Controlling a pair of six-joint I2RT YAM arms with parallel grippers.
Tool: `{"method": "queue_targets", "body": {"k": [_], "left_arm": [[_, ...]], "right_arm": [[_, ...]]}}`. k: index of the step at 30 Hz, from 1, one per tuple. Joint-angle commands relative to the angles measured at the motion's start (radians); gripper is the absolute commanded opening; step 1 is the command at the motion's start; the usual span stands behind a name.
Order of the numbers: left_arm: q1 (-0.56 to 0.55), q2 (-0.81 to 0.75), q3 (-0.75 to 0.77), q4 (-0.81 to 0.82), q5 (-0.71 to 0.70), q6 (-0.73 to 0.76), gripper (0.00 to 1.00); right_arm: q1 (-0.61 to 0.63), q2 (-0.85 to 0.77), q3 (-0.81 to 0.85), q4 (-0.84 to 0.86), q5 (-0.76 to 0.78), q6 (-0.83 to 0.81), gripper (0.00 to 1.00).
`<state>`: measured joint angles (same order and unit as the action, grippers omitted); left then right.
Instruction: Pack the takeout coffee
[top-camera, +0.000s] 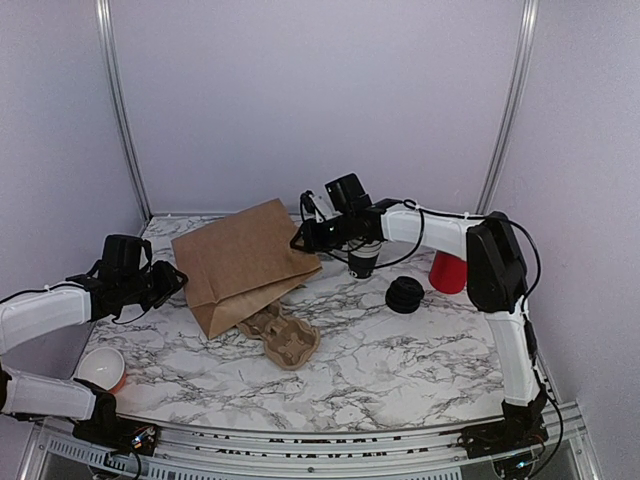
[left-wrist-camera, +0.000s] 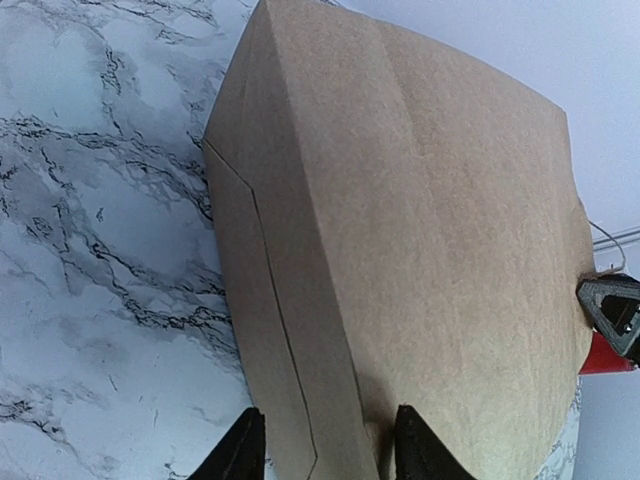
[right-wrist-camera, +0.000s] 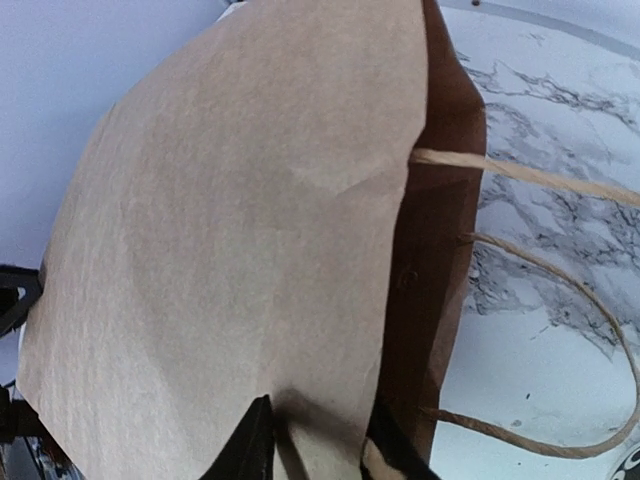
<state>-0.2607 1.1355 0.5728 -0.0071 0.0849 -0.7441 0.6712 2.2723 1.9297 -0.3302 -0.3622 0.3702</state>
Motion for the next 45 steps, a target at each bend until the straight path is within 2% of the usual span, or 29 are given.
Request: {"method": "queue_targets", "body": {"k": [1, 4, 5, 14, 21, 26, 30, 34, 45], "left_arm": [[0.007, -0.006, -0.012, -0.017, 0.006, 0.008, 0.45], [0.008, -0.016, -0.005, -0.025, 0.01, 0.012, 0.45], [0.009, -0.021, -0.002, -0.029, 0.01, 0.013, 0.45], [0.016, -0.074, 0.067, -0.106, -0.002, 0.056, 0.46], [0.025, -0.124, 0.169, -0.185, -0.016, 0.103, 0.57], [0.027, -0.119, 0.21, -0.189, -0.013, 0.107, 0.59], [0.026, -0.105, 0.229, -0.19, -0.006, 0.107, 0.6], [0.027, -0.092, 0.251, -0.19, -0.003, 0.111, 0.6], [0.026, -0.072, 0.284, -0.182, 0.006, 0.107, 0.6]], "right_arm": [[0.008, -0.079, 0.029, 0.016, -0.037, 0.004, 0.2], [0.017, -0.103, 0.046, 0.012, -0.033, 0.002, 0.02], [0.02, -0.11, 0.053, 0.01, -0.03, 0.001, 0.0], [0.06, -0.143, 0.192, -0.093, 0.074, -0.087, 0.0], [0.111, -0.163, 0.353, -0.197, 0.255, -0.279, 0.0], [0.194, -0.17, 0.389, -0.192, 0.419, -0.43, 0.0], [0.25, -0.111, 0.494, -0.303, 0.546, -0.546, 0.0], [0.298, -0.099, 0.5, -0.384, 0.645, -0.62, 0.0], [0.308, -0.132, 0.458, -0.578, 0.554, -0.607, 0.0]]}}
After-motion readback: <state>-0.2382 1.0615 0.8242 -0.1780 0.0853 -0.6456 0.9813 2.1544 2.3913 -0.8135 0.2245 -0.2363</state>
